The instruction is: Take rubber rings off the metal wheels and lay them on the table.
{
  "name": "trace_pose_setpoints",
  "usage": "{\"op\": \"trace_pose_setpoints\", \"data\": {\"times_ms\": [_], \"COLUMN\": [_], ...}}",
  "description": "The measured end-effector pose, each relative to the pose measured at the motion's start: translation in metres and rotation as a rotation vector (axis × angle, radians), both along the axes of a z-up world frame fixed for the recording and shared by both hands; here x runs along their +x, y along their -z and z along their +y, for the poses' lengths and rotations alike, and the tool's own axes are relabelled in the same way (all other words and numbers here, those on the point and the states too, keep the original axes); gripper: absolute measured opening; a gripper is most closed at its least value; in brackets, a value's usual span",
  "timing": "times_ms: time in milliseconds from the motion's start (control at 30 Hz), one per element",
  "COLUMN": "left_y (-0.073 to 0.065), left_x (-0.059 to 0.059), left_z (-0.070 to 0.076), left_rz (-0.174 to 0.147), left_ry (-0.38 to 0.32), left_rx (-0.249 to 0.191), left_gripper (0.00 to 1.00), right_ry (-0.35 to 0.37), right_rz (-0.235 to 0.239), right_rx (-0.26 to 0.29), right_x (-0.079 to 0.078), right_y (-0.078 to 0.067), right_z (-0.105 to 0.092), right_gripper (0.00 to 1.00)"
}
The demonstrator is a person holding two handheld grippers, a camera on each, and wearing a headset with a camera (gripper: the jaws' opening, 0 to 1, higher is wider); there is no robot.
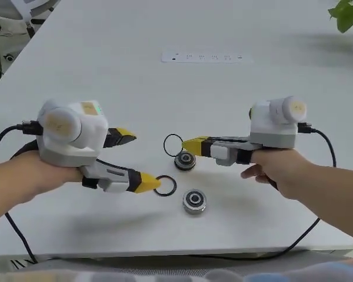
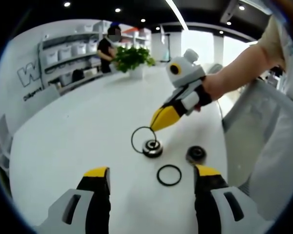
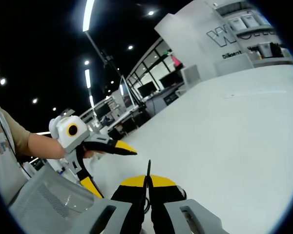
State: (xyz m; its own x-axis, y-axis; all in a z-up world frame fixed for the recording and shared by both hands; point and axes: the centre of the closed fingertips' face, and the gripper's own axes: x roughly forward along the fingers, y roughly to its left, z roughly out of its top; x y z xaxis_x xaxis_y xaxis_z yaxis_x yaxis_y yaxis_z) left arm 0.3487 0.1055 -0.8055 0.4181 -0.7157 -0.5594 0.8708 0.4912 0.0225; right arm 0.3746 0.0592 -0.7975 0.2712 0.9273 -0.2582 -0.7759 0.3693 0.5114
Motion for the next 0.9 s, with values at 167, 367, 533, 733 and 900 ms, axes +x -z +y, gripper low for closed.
{"op": "trace_pose_setpoints", "data": {"times_ms": [167,367,533,733,900], "left_y": [-0.004,-0.008,-0.012,-0.016,-0.017], "left_x": [-0.004,-0.009,-0.013,-0.017,-0.019], "left_z": [0.002,0.007,0.009,0.011,0.013], "left_rz": [-0.003,-0.007,-0.008,-0.011,-0.011], "left_ry": [0.002,0.005,0.001,0.002,-0.003], "left_rx": [-0.011,-0.019,-0.033,-0.041,-0.047], "left_gripper": [0.73,0.75,0.76,0.77,0.78], "right_ry": [-0.010,-0.020,-0.038,-0.057,-0.070], "right_rz": [0.004,0.008,0.014,0.024,0.034], "right_rx": [0.009,0.021,0.028,0.036,0.039], "right_x": [-0.003,-0.007,-0.013,-0.019,-0.024], "right_y": [-0.003,-0.007,-0.009,-0.011,-0.011], "right_z": [0.002,0.005,0.007,0.009,0.010], "right_gripper": [0.00,0.00,0.00,0.00,0.00]}}
